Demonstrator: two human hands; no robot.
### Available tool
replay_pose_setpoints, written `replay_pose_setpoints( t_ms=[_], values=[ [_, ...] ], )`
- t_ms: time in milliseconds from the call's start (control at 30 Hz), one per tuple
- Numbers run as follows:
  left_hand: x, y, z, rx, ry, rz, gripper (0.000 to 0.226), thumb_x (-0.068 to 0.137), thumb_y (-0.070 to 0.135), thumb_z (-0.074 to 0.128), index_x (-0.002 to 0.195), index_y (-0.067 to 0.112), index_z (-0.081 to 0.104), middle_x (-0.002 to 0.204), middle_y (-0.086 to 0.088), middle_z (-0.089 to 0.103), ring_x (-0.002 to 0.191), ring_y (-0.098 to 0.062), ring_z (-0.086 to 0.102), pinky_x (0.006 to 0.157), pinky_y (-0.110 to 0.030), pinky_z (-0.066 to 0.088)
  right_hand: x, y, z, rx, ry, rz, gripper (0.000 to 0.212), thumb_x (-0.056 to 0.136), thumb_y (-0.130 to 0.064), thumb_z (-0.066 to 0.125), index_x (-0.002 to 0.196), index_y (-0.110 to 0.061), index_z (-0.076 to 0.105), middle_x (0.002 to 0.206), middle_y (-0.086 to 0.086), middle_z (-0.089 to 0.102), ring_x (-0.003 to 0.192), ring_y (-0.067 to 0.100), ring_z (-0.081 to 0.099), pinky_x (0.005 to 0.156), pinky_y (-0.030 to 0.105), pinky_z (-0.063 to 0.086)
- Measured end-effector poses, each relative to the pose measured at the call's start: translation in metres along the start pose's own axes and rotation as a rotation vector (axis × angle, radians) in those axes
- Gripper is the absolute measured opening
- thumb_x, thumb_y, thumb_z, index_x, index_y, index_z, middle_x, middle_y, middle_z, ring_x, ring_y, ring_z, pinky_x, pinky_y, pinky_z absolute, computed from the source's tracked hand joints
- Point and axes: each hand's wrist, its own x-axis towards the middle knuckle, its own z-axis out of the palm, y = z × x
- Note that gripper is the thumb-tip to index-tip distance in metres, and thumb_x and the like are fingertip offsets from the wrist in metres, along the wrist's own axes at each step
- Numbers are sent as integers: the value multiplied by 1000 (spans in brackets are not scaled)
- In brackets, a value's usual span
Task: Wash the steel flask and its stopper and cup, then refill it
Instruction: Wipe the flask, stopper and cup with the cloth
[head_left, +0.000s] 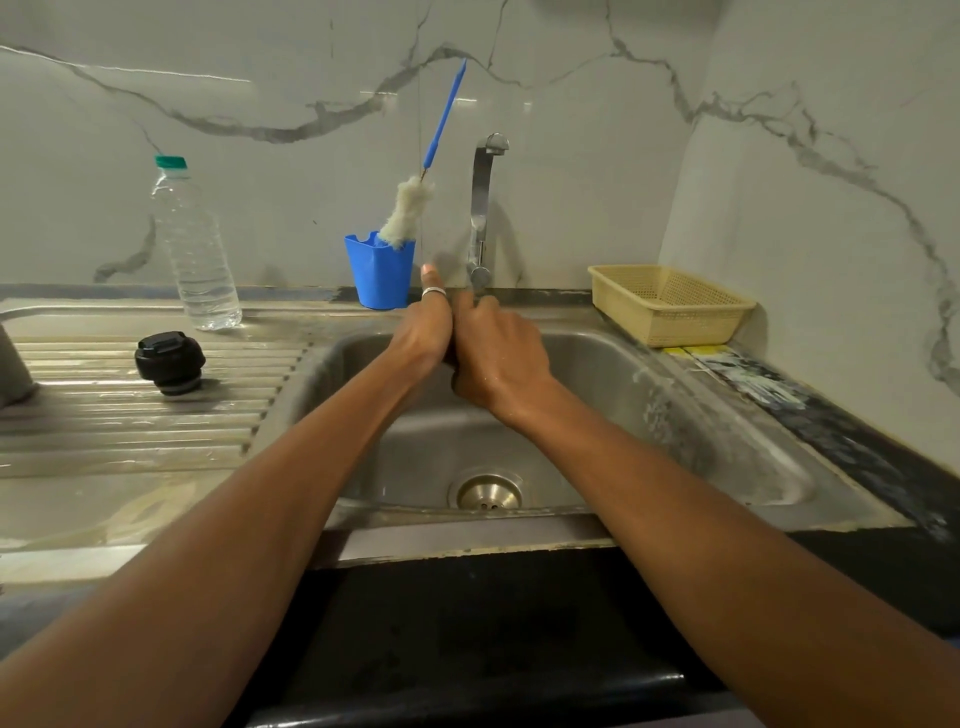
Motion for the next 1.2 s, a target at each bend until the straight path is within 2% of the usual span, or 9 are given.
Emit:
replay_pose_setpoints(
  t_ms=[67,267,467,567,667,767,900,1000,1200],
  values=[
    [0,-5,-6,-67,-15,-24,74,105,63,16,118,9,64,109,-7,67,110,-23,63,110,-45,47,4,-5,0,101,-33,21,59,76,-24,82,124,-10,50,107,11,66,93,31,68,63,36,40],
    [-1,-5,-14,-266,-61,-60,64,104,63,31,87,15,69,74,0,75,86,-18,70,88,-36,57,1,14,-8,1122,-382,365,39,62,-15,90,96,-17,73,80,5,74,70,20,71,64,37,63],
    [-7,-7,-5,10,-43,34,62,108,56,21,76,17,59,77,-4,62,79,-16,58,87,-33,49,0,5,1,291,-76,118,66,70,-43,82,118,-11,48,91,2,59,85,27,66,72,42,57],
    [-11,-13,-8,-67,-94,-3,64,107,56,27,113,7,67,108,-22,71,106,-37,65,109,-50,44,-1,1,7,249,-106,43,63,75,-43,78,119,-11,46,94,4,57,87,28,65,75,46,57],
    [-10,-13,-10,-186,-148,0,57,109,53,30,88,17,70,72,0,74,81,-20,67,113,-49,41,3,5,2,294,-97,70,59,73,-34,80,116,-11,47,94,5,60,84,27,65,71,41,55],
    [-5,-9,-13,-299,-184,-6,60,107,57,29,101,17,73,91,-1,78,96,-18,71,97,-40,56,6,12,-9,609,-199,190,54,65,-32,87,106,-11,59,84,-1,65,73,18,62,58,28,49],
    [-9,-4,-15,-356,-208,11,53,108,52,32,100,18,72,92,-2,78,90,-18,73,83,-36,59,0,27,-22,1218,-518,363,39,70,-6,85,105,-4,70,77,9,68,65,16,64,55,27,55],
    [-13,-5,-17,-253,-202,65,44,108,50,38,103,21,71,101,-2,78,107,-23,72,101,-41,54,-2,29,-21,1180,-511,336,37,72,-8,85,106,-4,70,79,11,67,68,19,62,60,33,58],
    [-26,-4,-19,82,-241,125,54,107,58,26,84,25,62,90,1,65,99,-18,60,112,-44,43,5,26,-2,799,-345,233,41,59,-38,87,93,-21,71,83,-1,74,75,18,70,75,46,63]
  ],
)
